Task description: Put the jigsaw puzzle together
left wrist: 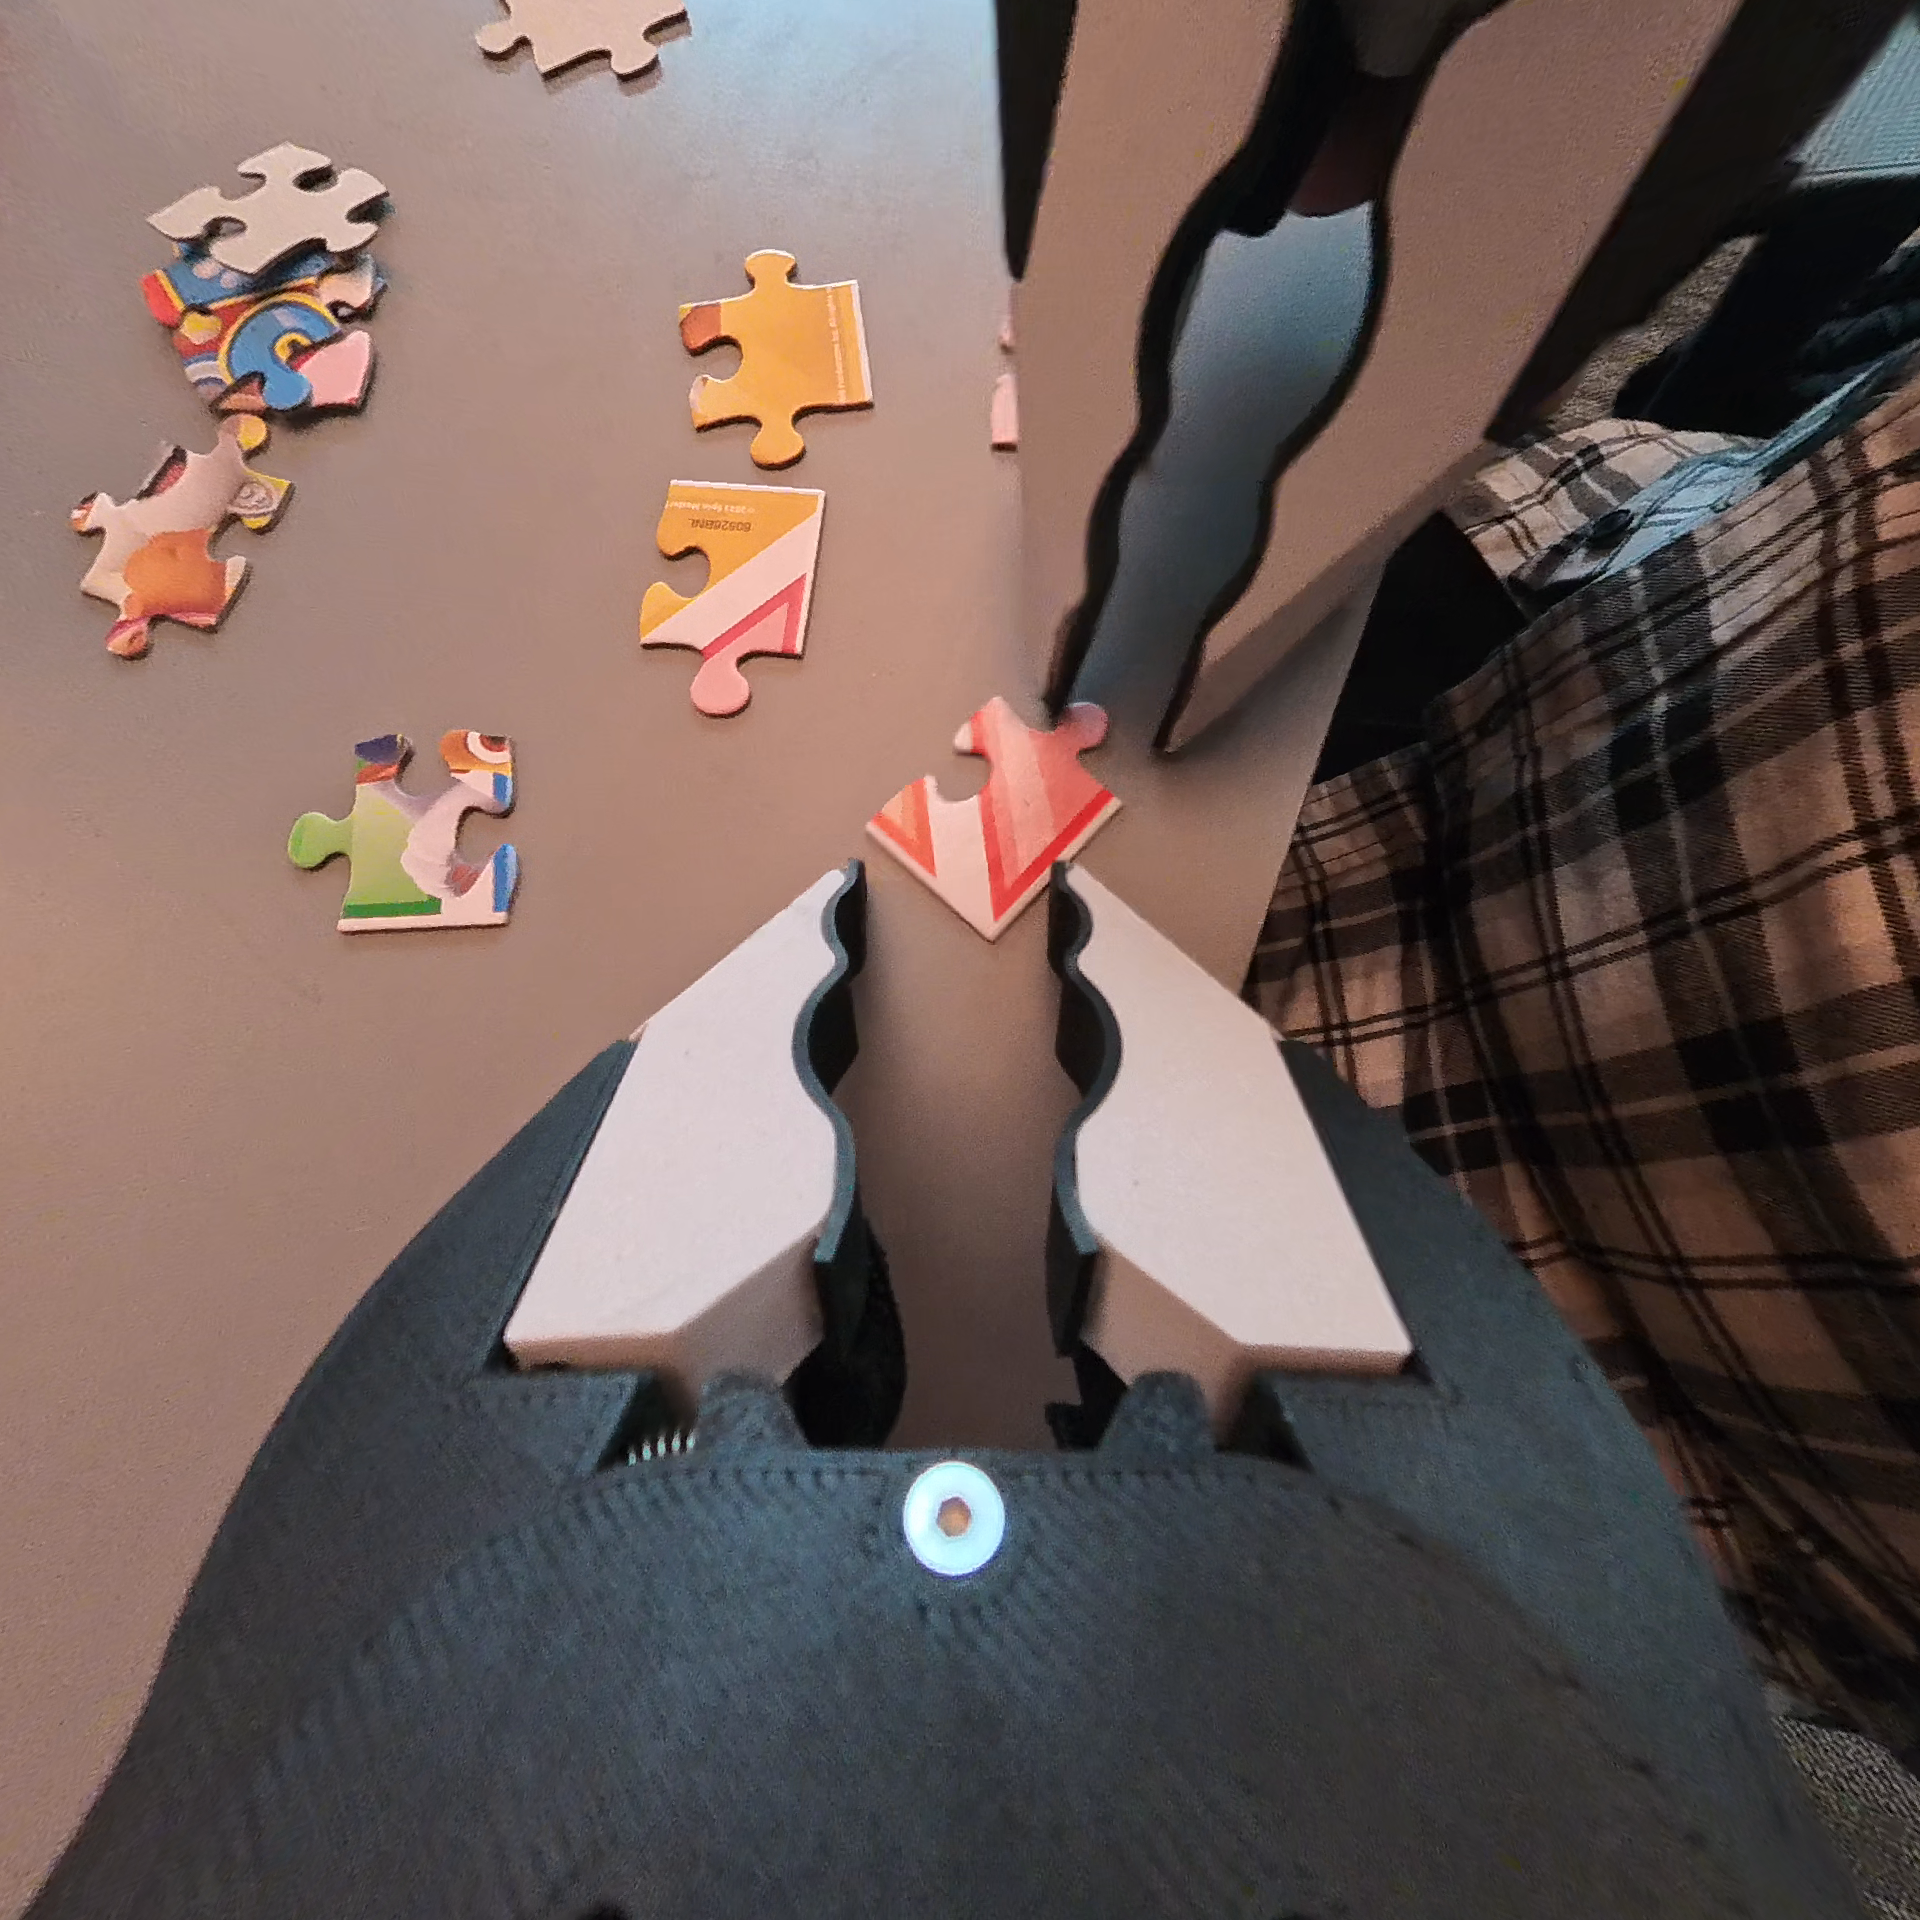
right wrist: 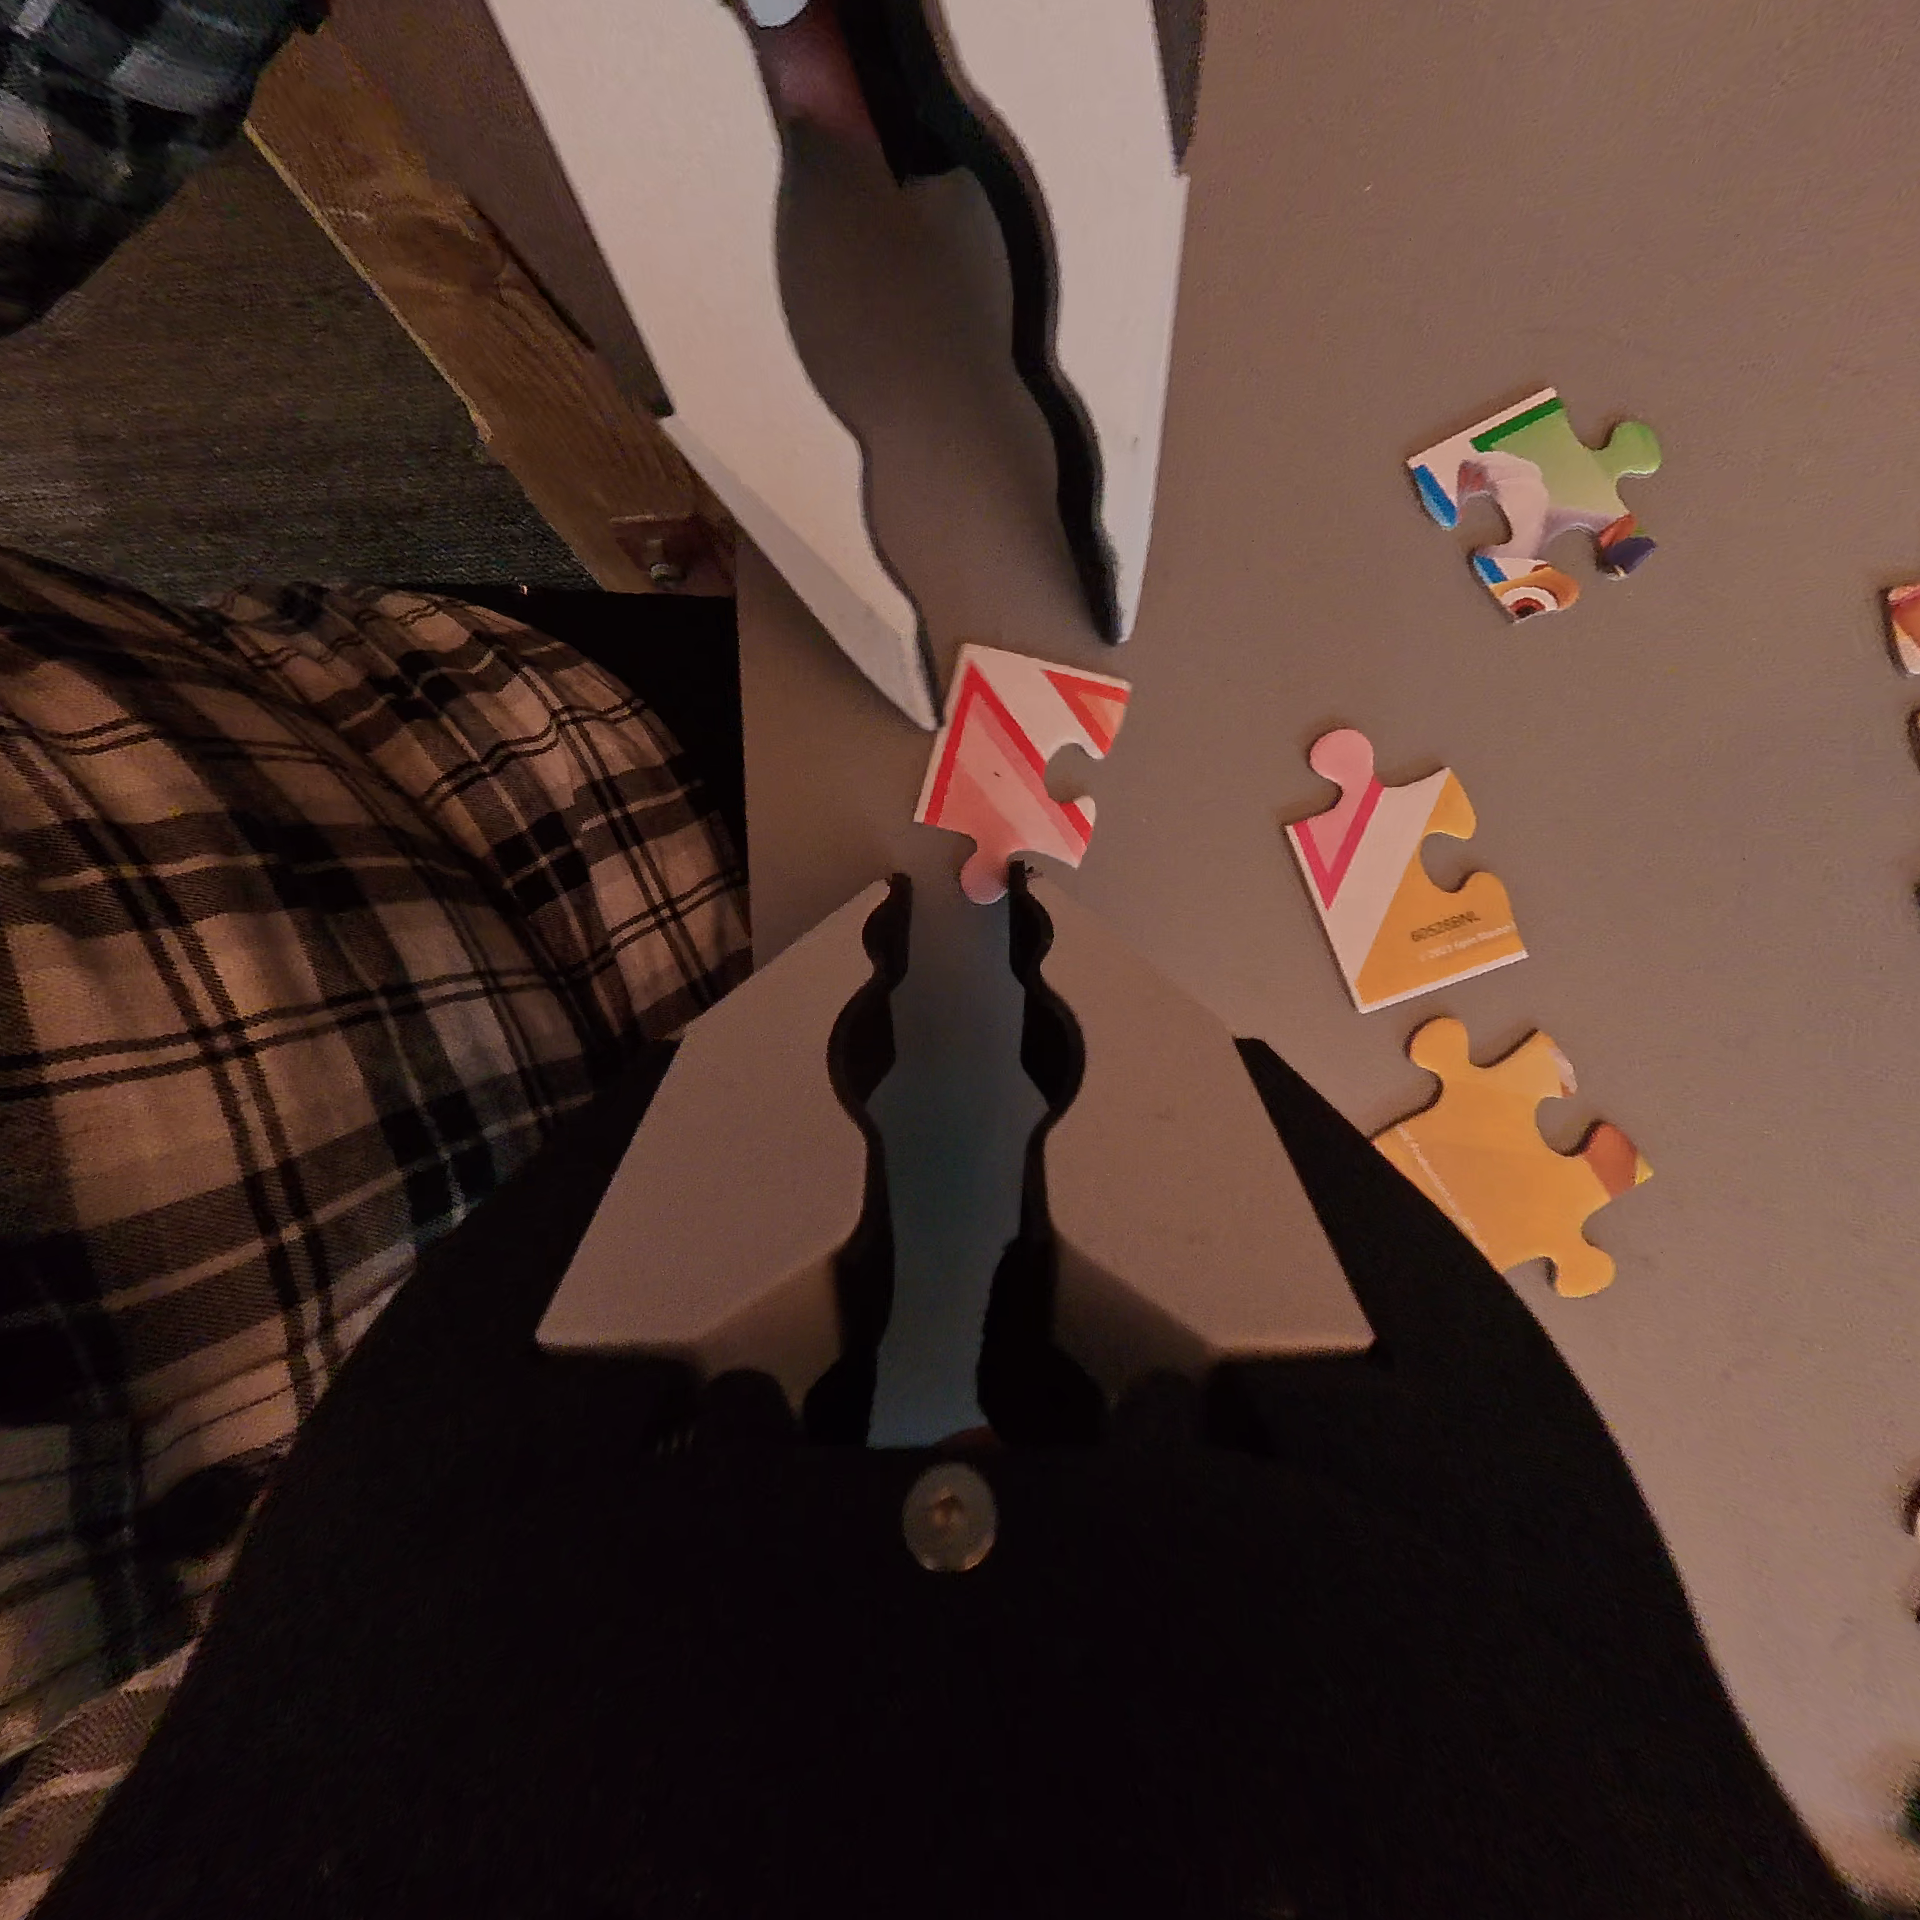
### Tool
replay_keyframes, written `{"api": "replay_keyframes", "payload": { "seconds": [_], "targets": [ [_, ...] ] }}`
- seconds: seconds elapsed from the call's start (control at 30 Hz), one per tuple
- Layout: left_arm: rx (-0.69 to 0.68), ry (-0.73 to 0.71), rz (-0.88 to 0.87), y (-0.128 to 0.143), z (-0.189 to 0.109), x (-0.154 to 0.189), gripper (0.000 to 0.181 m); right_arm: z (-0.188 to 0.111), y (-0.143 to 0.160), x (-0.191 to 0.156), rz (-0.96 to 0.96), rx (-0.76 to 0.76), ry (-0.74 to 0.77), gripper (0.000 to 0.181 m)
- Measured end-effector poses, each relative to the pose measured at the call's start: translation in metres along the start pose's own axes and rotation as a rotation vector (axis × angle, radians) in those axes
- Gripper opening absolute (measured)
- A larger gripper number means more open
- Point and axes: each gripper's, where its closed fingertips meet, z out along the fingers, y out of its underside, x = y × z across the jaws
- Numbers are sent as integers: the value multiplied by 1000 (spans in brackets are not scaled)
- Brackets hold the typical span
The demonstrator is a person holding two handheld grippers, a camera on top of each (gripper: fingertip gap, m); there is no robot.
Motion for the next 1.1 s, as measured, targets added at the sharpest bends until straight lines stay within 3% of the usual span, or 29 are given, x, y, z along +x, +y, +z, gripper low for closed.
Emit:
{"api": "replay_keyframes", "payload": {
  "seconds": [0.2, 0.47, 0.77, 0.97, 1.1],
  "targets": [
    [-9, -55, -1, 1, -2, -13, 35, -1, -3, -2, 24, 31, -13, 18],
    [9, -26, -17, 2, -4, -2, 35, -5, -2, 8, 24, 34, 19, 19],
    [-15, -63, 24, -7, 6, -15, 30, 8, -11, -13, 10, 39, -49, 17],
    [29, -27, 7, -13, -2, -9, 32, -8, -9, 15, 25, 58, 48, 21],
    [-9, -47, 20, -11, 7, -10, 32, -1, 1, 18, 6, 5, 52, 24]
  ]
}}
